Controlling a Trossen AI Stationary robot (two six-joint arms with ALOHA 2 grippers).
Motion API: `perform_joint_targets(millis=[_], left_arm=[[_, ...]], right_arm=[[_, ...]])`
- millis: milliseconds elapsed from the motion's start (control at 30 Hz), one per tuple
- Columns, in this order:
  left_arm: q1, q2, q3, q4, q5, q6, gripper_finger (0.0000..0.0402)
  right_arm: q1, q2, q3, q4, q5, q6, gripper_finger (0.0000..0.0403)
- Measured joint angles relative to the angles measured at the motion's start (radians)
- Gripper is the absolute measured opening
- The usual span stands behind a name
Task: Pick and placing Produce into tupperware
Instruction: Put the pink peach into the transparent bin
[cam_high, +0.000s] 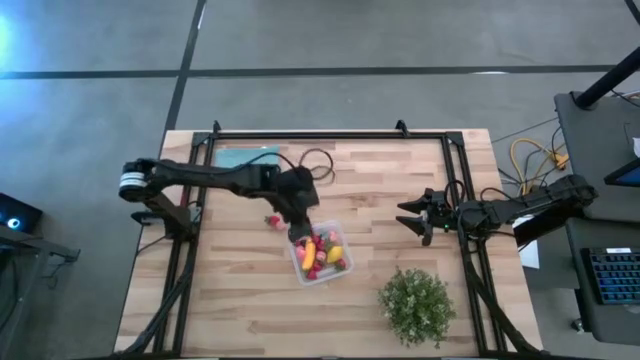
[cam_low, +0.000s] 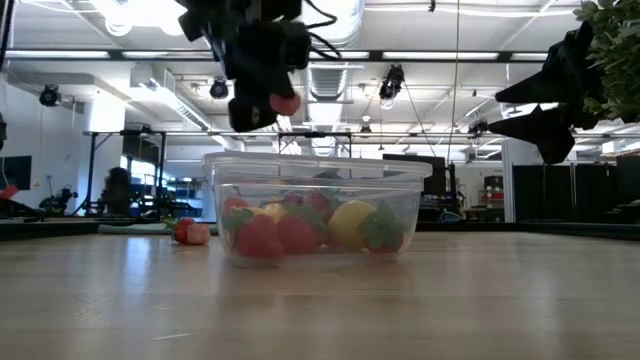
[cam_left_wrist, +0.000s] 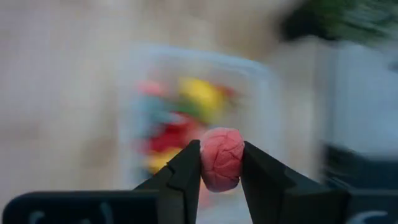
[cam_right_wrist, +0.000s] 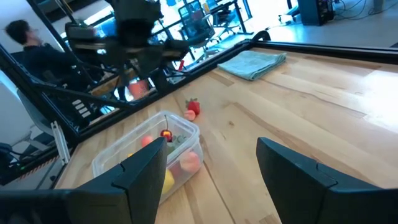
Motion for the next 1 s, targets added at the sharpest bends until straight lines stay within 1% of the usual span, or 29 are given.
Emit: perform_joint_targets(millis=[33, 67, 100, 200, 300, 367, 467, 567, 633, 700, 800, 900, 1000], left_arm=[[-0.013, 0.01, 0.0, 0.017, 0.073, -0.013, 0.0083], [-0.028, 0.025, 0.001, 0.035, 0.12, -0.027, 0.0084], [-0.043, 0.04, 0.004, 0.048, 0.132, -0.037, 0.0086], [-0.086, 0.087, 0.005, 0.042, 0.095, -0.052, 0.0099], [-0.095, 0.106, 0.005, 0.042, 0.098, -0.078, 0.0124], [-0.094, 0.095, 0.005, 0.042, 0.088, -0.078, 0.0144], [-0.089, 0.071, 0.005, 0.019, 0.045, -0.079, 0.0175], [-0.081, 0.036, 0.005, -0.037, 0.004, -0.063, 0.0198], [-0.075, 0.01, 0.004, -0.102, -0.014, 0.024, 0.0205], [-0.073, -0.012, -0.003, -0.194, -0.043, 0.181, 0.0207], [-0.087, -0.054, -0.029, -0.307, -0.175, 0.389, 0.0207], [-0.093, -0.07, -0.07, -0.338, -0.288, 0.511, 0.0208], [-0.091, -0.072, -0.116, -0.297, -0.315, 0.586, 0.0208]], right_arm=[[0.0, 0.001, 0.0, 0.0, 0.0, 0.0, 0.024], [0.0, 0.001, 0.0, 0.0, 0.0, 0.0, 0.024], [0.0, 0.0, 0.0, 0.0, 0.0, 0.0, 0.024], [0.0, 0.001, 0.0, -0.001, 0.0, 0.0, 0.024], [0.0, 0.002, 0.0, -0.001, 0.0, 0.0, 0.024], [0.0, 0.001, 0.0, -0.001, 0.0, 0.0, 0.024], [0.0, 0.001, 0.0, -0.001, 0.0, 0.0, 0.024], [0.0, 0.001, 0.0, -0.001, 0.0, 0.0, 0.024], [0.0, 0.001, 0.0, -0.001, 0.0, 0.0, 0.024], [0.0, 0.001, 0.0, -0.001, 0.0, 0.0, 0.024], [0.0, 0.001, 0.0, -0.001, 0.0, 0.0, 0.024], [0.0, 0.001, 0.0, -0.001, 0.0, 0.0, 0.024], [0.0, 0.002, 0.0, -0.001, 0.0, 0.0, 0.024]])
